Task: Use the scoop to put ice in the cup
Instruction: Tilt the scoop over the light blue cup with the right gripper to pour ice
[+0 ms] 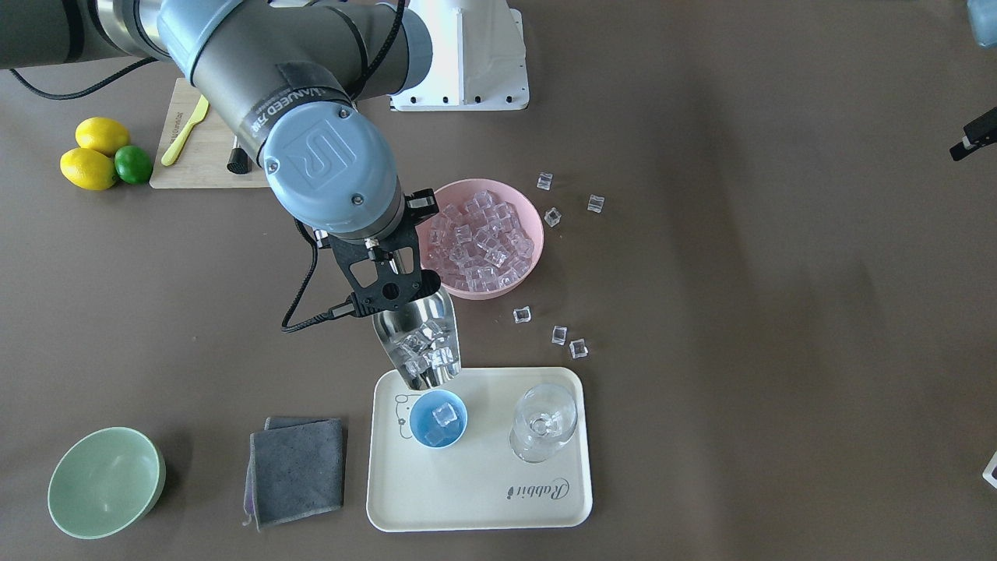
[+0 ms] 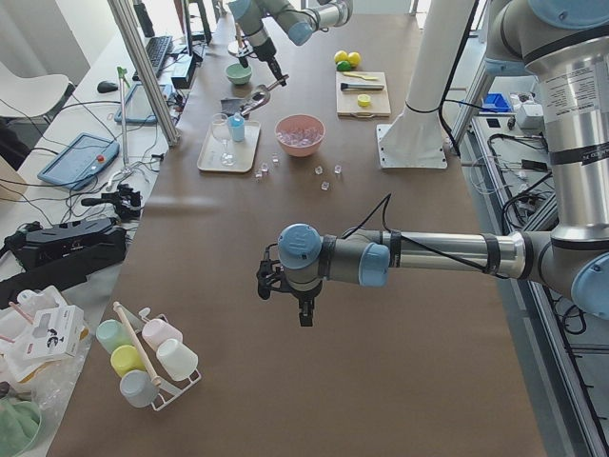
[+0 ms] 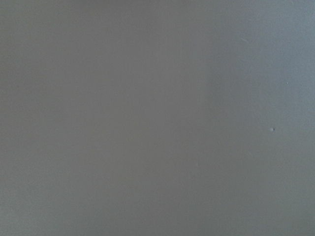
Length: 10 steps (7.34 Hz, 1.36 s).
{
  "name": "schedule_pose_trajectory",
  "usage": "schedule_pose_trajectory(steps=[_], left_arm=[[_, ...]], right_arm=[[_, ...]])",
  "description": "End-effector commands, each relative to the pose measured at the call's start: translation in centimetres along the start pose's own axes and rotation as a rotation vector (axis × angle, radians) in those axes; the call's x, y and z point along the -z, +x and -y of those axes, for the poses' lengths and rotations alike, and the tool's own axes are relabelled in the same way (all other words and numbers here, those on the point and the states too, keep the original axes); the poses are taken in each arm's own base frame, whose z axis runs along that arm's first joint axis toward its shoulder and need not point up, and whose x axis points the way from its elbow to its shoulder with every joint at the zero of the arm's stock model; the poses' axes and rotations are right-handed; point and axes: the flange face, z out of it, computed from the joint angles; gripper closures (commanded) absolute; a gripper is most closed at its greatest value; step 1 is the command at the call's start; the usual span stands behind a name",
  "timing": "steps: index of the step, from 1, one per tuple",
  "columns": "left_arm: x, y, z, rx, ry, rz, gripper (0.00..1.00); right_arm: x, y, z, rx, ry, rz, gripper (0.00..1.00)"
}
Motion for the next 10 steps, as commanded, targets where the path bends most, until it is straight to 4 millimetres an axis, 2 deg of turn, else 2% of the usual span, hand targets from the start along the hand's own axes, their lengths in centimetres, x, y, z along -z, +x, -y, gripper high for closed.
schedule_pose_trajectory(steps=[1,3,4,6,10], left_arm=[[0.1,-1.2,-0.1,0.037,0.0,-0.058,0.02],[0.3,-1.0,0.3,0.027,0.008,-0.047,0.02],[0.4,-0.9,0.4,0.019,0.011,-0.044,0.02],[1.1,-0.4,1.3,-0.017,0.04,0.064,0.02],[1.1,-0.8,1.3,-0.006,0.04,0.062,0.02]], right_arm=[[0.9,0.3,-0.1,0.002,-0.007,0.004,1.0],[1.1,0.5,0.0,-0.003,-0.006,0.01,1.0],[1.8,1.1,0.1,-0.017,-0.008,0.034,1.0],[1.7,1.5,0.5,-0.029,-0.02,0.052,1.0],[1.5,1.6,0.5,-0.025,-0.022,0.052,1.0]])
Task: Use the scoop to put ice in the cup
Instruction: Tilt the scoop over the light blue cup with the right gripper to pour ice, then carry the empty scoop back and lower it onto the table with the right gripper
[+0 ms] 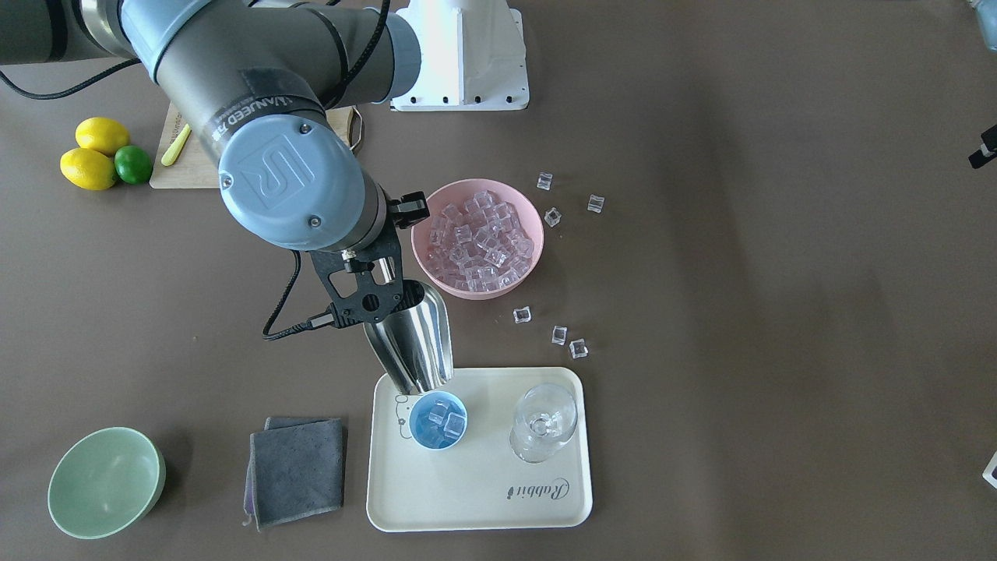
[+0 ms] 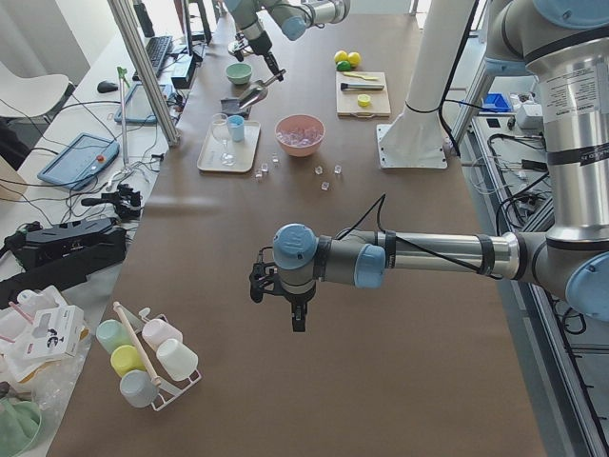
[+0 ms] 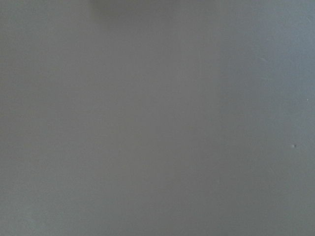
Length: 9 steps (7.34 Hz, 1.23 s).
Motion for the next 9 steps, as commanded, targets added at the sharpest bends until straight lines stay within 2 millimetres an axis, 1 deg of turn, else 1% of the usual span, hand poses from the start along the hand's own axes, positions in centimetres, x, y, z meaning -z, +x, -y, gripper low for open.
schedule_pose_trajectory(steps=[1,2,3,4,5,6,7,8,9], left_arm=[[0.0,-0.2,0.1,0.003,0.002,-0.003,0.02],[0.0,-0.2,0.1,0.003,0.002,-0.003,0.02],[0.1,-0.2,0.1,0.003,0.004,-0.005,0.02],[0.3,0.0,0.1,-0.001,0.007,-0.004,0.02],[0.2,-0.1,0.0,0.002,0.005,-0.004,0.02],[0.1,-0.1,0.0,0.002,0.003,-0.005,0.02],[0.2,-0.1,0.0,0.001,0.004,-0.004,0.02],[0.1,-0.1,0.0,0.002,0.003,-0.004,0.02],[0.1,-0.1,0.0,0.001,0.002,-0.004,0.02]], right_arm=[[-0.1,0.2,-0.1,0.001,0.0,0.0,1.0],[-0.1,0.2,-0.2,0.004,0.003,0.001,1.0],[-0.3,0.7,-0.7,0.01,0.009,-0.003,1.0],[-1.2,2.6,-3.1,0.031,0.03,-0.003,1.0],[-2.4,5.2,-5.9,0.035,0.045,-0.001,1.0],[-3.7,8.0,-8.9,0.035,0.056,-0.024,1.0],[-5.3,11.2,-12.3,0.026,0.053,-0.035,1.0],[-6.7,13.7,-14.3,0.007,0.042,-0.056,1.0],[-7.5,15.2,-15.6,0.001,0.046,-0.084,1.0]])
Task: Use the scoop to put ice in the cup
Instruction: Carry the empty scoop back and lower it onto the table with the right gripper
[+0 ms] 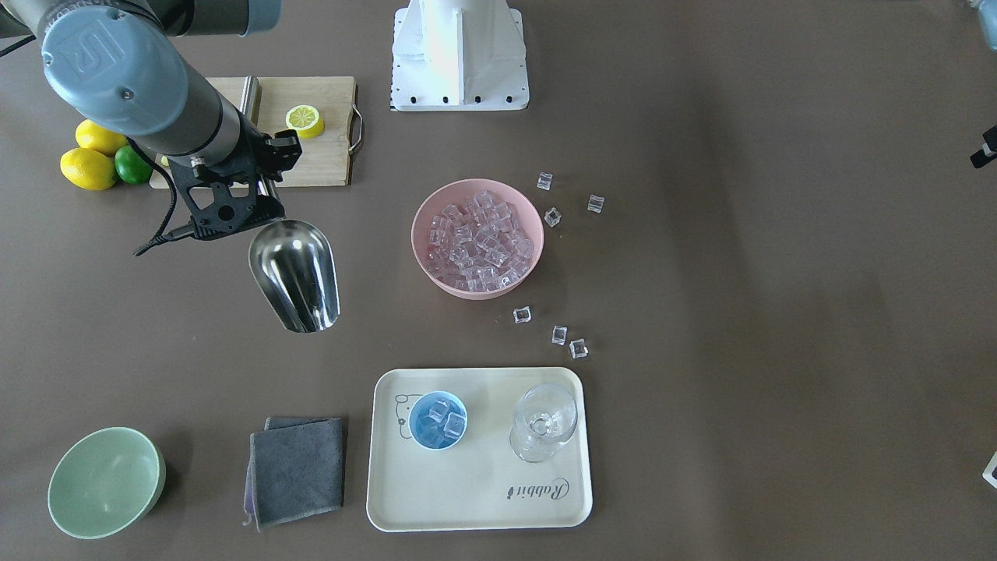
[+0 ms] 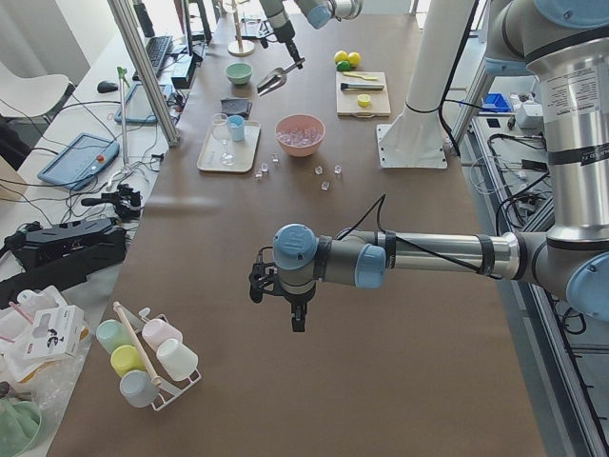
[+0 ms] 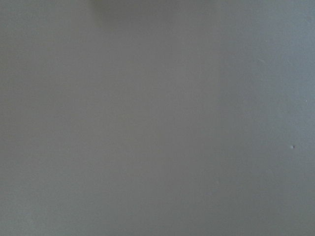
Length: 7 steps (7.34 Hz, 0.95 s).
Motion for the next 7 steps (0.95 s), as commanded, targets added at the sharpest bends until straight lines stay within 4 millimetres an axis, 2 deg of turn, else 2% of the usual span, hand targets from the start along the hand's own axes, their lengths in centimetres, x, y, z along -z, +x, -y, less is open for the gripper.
schedule_pose_trajectory(steps=[1,3,5,7], left_arm=[[-0.2,0.1,0.0,-0.003,-0.004,0.0,0.02],[-0.3,0.2,0.0,-0.004,-0.008,0.0,0.02],[-0.3,0.1,0.0,-0.002,-0.008,0.001,0.02],[-0.4,0.2,0.0,-0.003,-0.009,0.001,0.02]], right_arm=[[-2.4,5.0,-5.6,-0.069,0.007,-0.054,1.0],[-3.5,7.5,-7.1,-0.091,0.014,-0.091,1.0],[-5.8,11.6,-7.8,-0.066,0.066,-0.095,1.0],[-7.8,14.6,-8.8,-0.143,0.114,-0.099,1.0]])
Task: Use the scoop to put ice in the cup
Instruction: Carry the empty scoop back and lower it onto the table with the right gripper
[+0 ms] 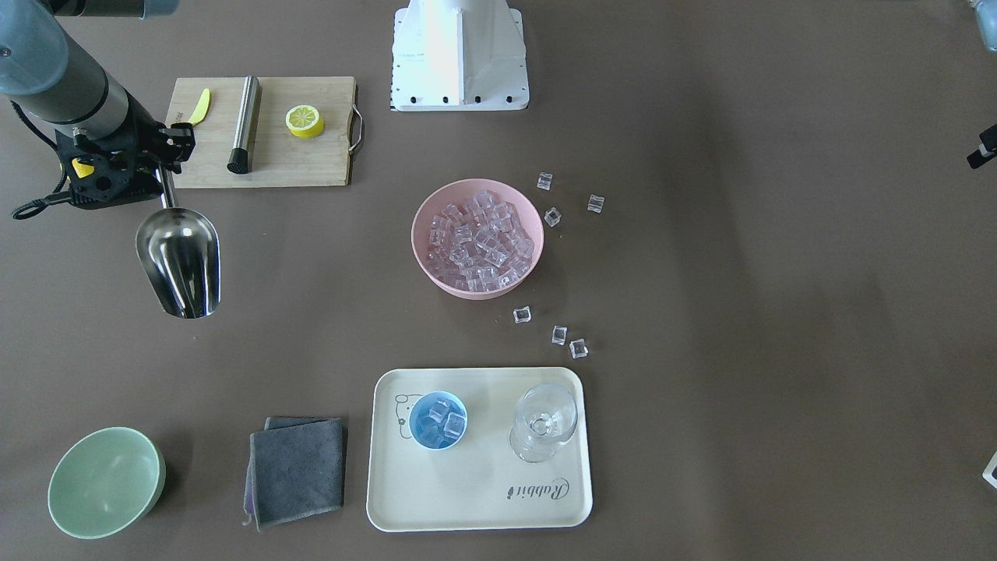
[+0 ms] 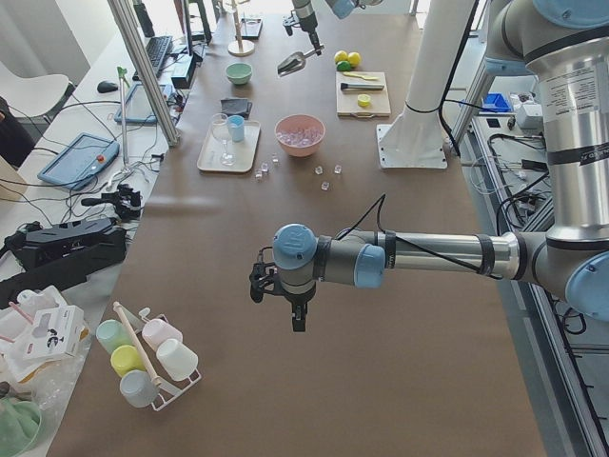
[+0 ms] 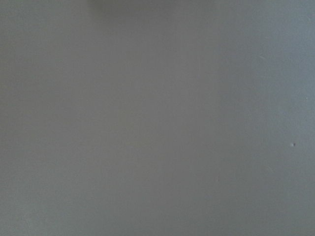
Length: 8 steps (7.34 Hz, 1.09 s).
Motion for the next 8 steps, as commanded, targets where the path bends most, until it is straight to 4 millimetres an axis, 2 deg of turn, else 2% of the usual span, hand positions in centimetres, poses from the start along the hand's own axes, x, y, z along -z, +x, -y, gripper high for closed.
schedule_pose_trajectory(steps=[1,4,5,7,8], left_arm=[[0.0,0.0,0.0,0.0,-0.001,0.0,0.02],[-0.1,0.0,0.0,-0.001,-0.002,0.0,0.02],[-0.1,0.0,0.0,-0.001,-0.002,0.0,0.02],[-0.1,0.1,0.0,-0.002,-0.003,0.0,0.02],[-0.1,0.1,0.0,-0.002,-0.003,0.0,0.02]], right_arm=[[-3.0,3.9,-1.5,-0.083,0.06,0.013,1.0],[-5.4,6.8,-3.2,-0.167,0.15,0.07,1.0],[-5.4,6.3,-3.0,-0.2,0.182,0.089,1.0],[-7.4,2.8,-3.2,-0.231,0.232,0.126,1.0],[-8.5,2.2,-3.1,-0.2,0.239,0.155,1.0]])
